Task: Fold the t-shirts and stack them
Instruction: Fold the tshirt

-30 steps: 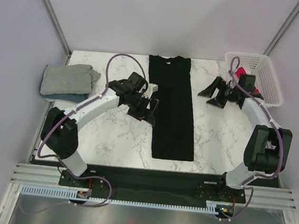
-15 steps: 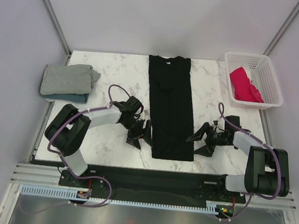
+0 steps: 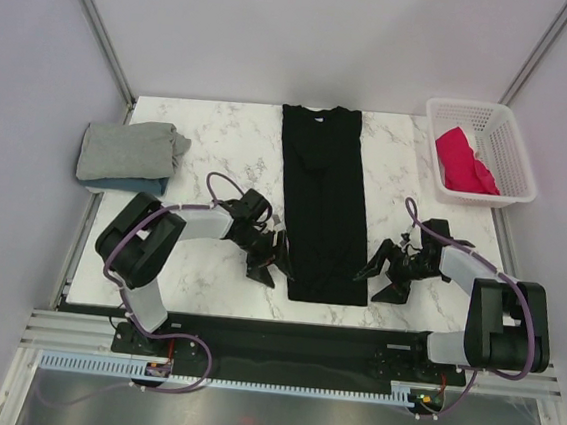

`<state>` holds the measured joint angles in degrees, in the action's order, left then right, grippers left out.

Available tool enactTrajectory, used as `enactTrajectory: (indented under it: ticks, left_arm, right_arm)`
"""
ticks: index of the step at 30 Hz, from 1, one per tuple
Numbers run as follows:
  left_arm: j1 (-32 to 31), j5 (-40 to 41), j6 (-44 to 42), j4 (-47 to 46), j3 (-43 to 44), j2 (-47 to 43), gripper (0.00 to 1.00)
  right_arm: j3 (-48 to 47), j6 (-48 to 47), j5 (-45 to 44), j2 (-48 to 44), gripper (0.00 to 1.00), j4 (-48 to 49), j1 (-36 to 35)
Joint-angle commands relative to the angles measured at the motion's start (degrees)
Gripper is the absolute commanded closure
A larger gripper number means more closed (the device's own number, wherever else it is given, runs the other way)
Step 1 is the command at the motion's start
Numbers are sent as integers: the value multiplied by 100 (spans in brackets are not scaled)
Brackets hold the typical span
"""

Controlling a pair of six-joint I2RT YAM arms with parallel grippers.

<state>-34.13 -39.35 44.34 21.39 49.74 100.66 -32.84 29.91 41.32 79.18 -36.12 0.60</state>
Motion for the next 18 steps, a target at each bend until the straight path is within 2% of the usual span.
enactTrajectory:
  ticks: [1, 5, 11, 16, 18]
  left_arm:
    - [3, -99, 268, -328, -17, 111, 32]
    - [-84, -55, 400, -425, -69, 182, 39]
    - [-357, -11, 444, -530, 45, 375, 40]
    - [-393, 33, 462, -522, 10, 384, 41]
    - [-393, 33, 462, -557, -16, 401, 50]
  right_arm:
    - [-65, -126, -405, -131, 17, -264, -25]
    - [-3, -3, -423, 185, 20, -124, -34]
    - [-65, 102, -344, 607, 30, 149, -262]
    - [-47, 181, -309, 678, 33, 307, -324]
    - [-3, 260, -221, 661, 40, 421, -333]
